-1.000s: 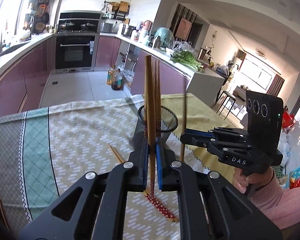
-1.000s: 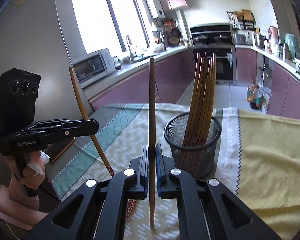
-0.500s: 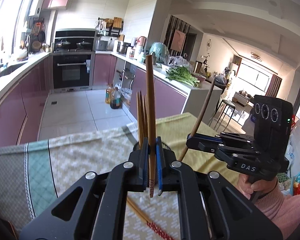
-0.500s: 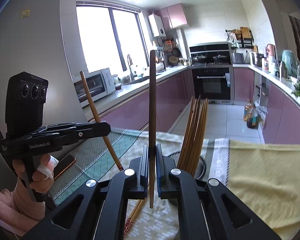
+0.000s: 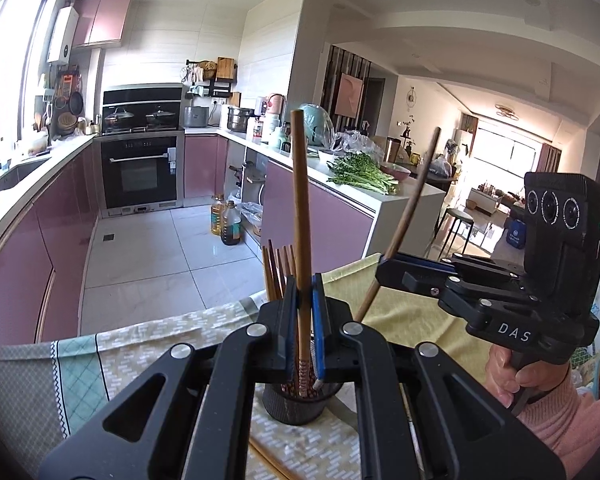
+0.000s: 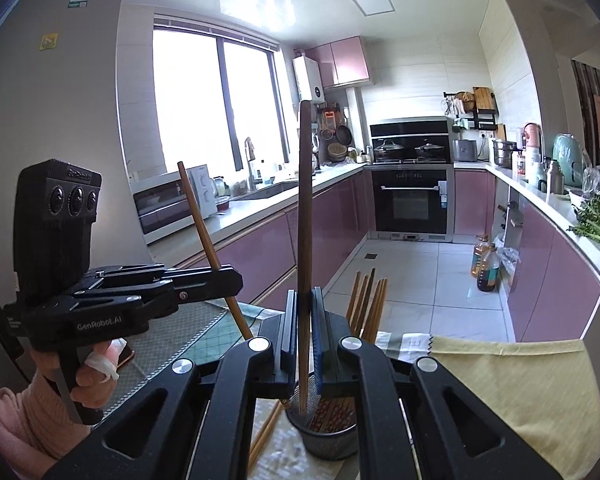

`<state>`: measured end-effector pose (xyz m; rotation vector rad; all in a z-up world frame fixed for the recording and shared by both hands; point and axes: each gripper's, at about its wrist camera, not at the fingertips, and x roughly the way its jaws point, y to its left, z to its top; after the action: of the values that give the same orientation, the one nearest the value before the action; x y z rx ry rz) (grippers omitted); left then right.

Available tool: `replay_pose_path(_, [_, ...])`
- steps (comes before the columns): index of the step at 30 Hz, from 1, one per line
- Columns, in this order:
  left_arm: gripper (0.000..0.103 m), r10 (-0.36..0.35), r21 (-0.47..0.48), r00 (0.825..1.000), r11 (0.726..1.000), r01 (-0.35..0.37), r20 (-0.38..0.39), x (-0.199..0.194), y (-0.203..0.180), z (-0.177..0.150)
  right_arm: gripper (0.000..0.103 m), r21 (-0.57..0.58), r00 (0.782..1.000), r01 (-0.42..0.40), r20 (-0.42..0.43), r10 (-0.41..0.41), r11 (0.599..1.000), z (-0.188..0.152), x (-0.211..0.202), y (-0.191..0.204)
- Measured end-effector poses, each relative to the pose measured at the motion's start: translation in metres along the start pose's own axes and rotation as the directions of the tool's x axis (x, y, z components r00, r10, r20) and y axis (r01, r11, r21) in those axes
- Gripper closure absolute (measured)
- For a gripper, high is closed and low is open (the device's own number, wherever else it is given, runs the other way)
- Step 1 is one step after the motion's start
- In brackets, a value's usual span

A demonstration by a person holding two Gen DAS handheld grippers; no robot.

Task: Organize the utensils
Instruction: 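Lower both held chopsticks upright into the black mesh cup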

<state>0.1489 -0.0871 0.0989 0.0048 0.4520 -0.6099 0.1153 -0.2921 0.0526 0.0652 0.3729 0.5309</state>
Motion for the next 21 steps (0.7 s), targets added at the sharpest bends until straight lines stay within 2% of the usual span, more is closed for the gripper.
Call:
replay_pose_path(7, [0.095,0.022,0.022,0.997,1.000,-0.021,-0.078,0.031,-0.003,-0.012,0.097,0.020,0.997,0.018,-0.079,-0.016,1.000,-0.013,0.028,-0.010])
replay_pose_path(16, [0.095,0.021,0.034,0.973,0.999,-0.014,-0.231,0.066,0.004,-0.037,0.097,0.053,0.983,0.019,-0.186,-0.009,0.998,-0.035,0.056,-0.018])
replay_pose_path(21, [0.095,0.021,0.036,0.962,0.999,-0.011,-0.272,0.079,0.008,-0.045,0.097,0.065,0.975,0.026,-0.220,-0.011,0.998,-0.042,0.067,-0.019])
